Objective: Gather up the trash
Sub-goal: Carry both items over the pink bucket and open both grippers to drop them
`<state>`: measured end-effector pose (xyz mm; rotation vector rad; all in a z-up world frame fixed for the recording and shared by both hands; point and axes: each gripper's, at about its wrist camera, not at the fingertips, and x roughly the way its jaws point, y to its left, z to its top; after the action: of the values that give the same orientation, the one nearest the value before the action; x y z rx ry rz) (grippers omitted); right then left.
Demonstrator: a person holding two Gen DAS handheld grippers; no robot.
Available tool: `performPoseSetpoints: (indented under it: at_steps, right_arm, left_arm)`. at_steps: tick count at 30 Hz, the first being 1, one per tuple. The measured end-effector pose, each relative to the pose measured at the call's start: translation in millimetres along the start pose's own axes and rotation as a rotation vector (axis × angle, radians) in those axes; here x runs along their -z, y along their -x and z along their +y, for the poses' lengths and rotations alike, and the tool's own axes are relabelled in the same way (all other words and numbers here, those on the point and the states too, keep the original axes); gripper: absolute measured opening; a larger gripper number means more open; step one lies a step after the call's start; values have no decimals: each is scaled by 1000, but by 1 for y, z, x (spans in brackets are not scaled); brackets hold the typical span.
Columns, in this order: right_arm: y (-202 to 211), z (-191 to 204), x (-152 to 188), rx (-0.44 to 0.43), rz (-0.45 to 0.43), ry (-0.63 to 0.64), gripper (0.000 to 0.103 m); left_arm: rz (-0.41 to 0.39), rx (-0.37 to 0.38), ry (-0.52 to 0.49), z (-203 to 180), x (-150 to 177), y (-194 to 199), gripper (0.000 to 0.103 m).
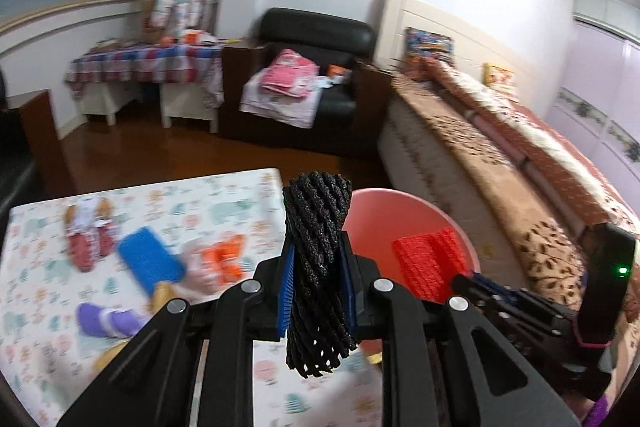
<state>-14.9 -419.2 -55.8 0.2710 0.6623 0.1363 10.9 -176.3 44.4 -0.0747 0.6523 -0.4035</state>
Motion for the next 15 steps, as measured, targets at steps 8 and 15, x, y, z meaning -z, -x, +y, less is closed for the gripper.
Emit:
performPoseSetpoints:
  at_steps: [8,15]
  right_arm:
    - [-6,-27,0,51,-2,-49,12]
    - [-11,-40,-2,81,-1,-67,12]
  left_arm:
    - [75,104,-4,-32,1,-41,19]
    - [140,141,-13,-45,4,-74,20]
